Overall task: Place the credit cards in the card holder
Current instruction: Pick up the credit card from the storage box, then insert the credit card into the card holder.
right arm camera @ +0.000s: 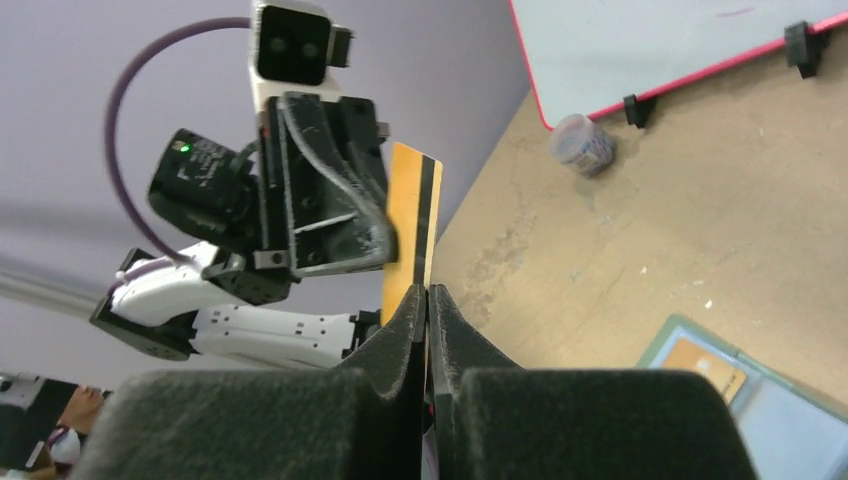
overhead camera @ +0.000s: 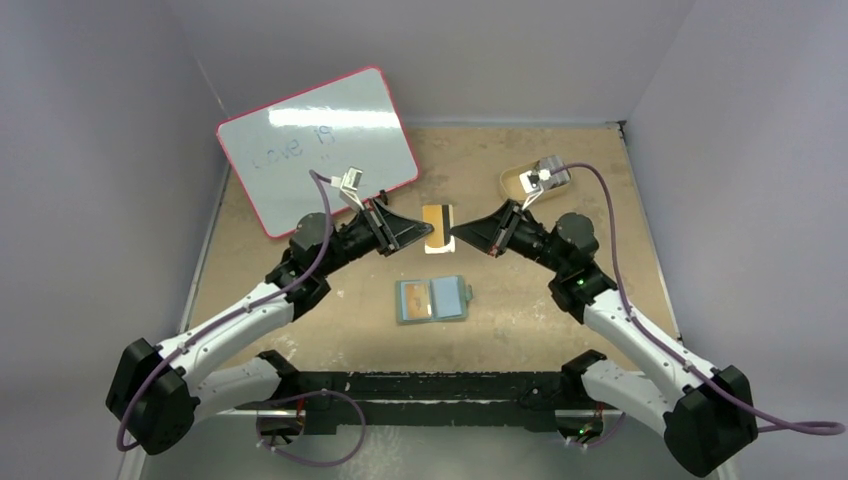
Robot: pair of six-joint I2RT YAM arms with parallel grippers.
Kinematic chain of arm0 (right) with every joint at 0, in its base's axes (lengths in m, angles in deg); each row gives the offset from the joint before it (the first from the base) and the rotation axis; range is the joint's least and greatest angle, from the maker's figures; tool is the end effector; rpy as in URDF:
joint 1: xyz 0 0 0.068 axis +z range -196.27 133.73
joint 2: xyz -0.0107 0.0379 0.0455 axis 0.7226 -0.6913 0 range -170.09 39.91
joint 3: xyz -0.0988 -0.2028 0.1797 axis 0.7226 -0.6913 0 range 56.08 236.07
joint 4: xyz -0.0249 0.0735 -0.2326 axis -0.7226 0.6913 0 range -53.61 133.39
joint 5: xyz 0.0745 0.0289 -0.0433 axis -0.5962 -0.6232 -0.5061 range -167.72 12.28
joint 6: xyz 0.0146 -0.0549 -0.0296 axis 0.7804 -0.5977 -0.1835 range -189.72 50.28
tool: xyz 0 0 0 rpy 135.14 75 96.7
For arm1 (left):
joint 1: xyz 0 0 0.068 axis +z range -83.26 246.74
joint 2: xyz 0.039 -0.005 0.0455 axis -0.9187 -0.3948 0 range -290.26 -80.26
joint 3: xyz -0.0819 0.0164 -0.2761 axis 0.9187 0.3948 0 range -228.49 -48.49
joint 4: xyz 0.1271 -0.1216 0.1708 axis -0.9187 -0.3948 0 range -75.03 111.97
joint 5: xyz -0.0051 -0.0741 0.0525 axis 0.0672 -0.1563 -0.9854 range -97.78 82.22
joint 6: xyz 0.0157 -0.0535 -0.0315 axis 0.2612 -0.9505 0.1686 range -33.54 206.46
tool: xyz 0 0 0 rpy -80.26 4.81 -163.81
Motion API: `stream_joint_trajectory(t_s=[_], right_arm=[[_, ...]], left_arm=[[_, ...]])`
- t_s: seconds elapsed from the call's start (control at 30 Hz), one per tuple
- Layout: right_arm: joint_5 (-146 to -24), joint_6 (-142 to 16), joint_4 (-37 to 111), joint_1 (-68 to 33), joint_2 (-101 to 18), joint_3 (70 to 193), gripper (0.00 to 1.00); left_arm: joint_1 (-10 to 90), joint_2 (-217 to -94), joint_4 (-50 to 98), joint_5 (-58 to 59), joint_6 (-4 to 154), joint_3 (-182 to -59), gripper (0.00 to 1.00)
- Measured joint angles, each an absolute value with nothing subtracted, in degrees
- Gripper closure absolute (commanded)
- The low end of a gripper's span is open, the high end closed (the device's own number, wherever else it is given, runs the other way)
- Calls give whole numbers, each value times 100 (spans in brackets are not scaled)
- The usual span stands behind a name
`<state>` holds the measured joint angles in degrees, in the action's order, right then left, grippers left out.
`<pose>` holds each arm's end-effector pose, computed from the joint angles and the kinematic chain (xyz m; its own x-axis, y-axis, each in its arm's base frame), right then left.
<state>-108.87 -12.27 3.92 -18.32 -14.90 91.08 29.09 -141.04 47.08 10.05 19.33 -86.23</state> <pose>0.1705 0.1196 0.3473 -0.6097 0.4931 -0.6206 -0.6190 0.1929 0.7614 0.1786 -0.1571 0.3285 -0.7479 -0.5308 -0.3986 0.3465 0.2000 -0.9165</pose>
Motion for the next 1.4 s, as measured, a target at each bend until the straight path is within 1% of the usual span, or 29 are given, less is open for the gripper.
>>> stream_joint_trajectory(t_s=[0.1,0.2,0.27,0.37,0.43,0.53,0.7,0.9,1.0,1.13,1.2,1.33,1.4], right_arm=[[-10726,-1353,803,-1815,-1511,9112,70],[-10420,-1629,1424,-1804,-1457,9160,59],[-10142,-1869,1852,-1804,-1431,9195,54],[-9723,-2230,2440,-1804,-1533,9237,51],[-9458,-2455,2779,-1804,-1780,9250,49],[-9176,-2671,3212,-1797,-2241,9246,41],[-8962,-2977,3553,-1642,-2845,9243,41],[-8523,-3192,3953,-1102,-3632,9410,41],[-8295,-3238,4093,-890,-3922,9567,46],[-8105,-3270,4064,-704,-4298,9711,60],[-8029,-3259,4042,-652,-4372,9711,64],[-7858,-3203,4042,-586,-4414,9711,66],[-7729,-3179,4066,-556,-4405,9711,63]], left_arm=[[2905,-14060,4618,976,1968,-8616,100],[2905,-14060,4321,843,2029,-8553,100],[2905,-14075,4024,744,2129,-8474,100],[2905,-14154,3787,642,2217,-8221,100],[2905,-14270,3669,589,2267,-8017,100],[2905,-14525,3637,570,2304,-7696,100],[2905,-15203,3873,705,2300,-7392,100],[2905,-15828,4196,878,2304,-7386,100],[2905,-16058,4334,919,2302,-7386,100],[2905,-16364,4504,987,2302,-7386,100],[2905,-16436,4502,991,2304,-7386,100],[2905,-16458,4463,976,2372,-7388,100],[2905,-16458,4410,952,2442,-7386,100]])
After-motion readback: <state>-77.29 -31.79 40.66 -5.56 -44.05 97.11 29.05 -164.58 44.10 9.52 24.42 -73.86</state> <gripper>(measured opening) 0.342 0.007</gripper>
